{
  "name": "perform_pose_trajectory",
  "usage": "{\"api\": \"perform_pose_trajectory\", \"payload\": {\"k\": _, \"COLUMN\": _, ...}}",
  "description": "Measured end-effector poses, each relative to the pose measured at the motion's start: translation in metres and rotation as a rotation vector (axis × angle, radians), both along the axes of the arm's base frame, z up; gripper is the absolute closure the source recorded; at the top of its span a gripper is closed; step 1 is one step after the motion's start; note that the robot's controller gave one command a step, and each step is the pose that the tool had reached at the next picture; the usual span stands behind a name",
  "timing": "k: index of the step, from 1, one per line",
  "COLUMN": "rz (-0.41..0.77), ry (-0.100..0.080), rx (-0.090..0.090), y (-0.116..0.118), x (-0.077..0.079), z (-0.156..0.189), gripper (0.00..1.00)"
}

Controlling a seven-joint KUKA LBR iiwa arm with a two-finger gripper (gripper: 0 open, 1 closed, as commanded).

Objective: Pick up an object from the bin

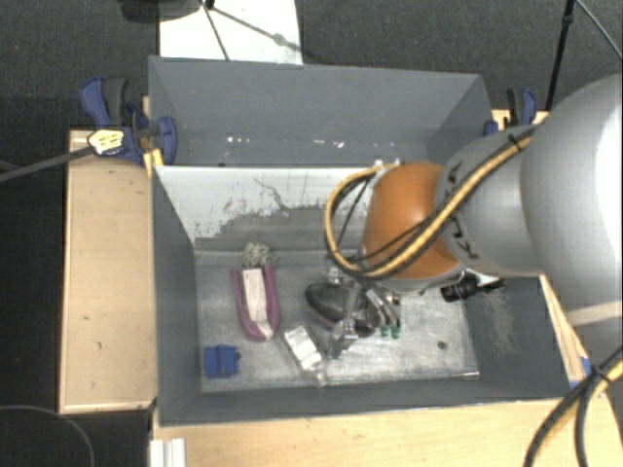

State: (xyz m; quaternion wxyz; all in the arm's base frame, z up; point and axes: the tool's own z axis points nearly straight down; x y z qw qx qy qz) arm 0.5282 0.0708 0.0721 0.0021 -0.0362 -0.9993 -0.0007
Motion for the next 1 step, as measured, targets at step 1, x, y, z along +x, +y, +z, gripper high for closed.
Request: {"api": "perform_pose_trajectory", "payload": {"k": 1, "rz": -0.001, "ry": -0.006, "rx": -0.001, "y": -0.0025, "x": 0.0019, "z": 0.0033, "gripper": 1.0}}
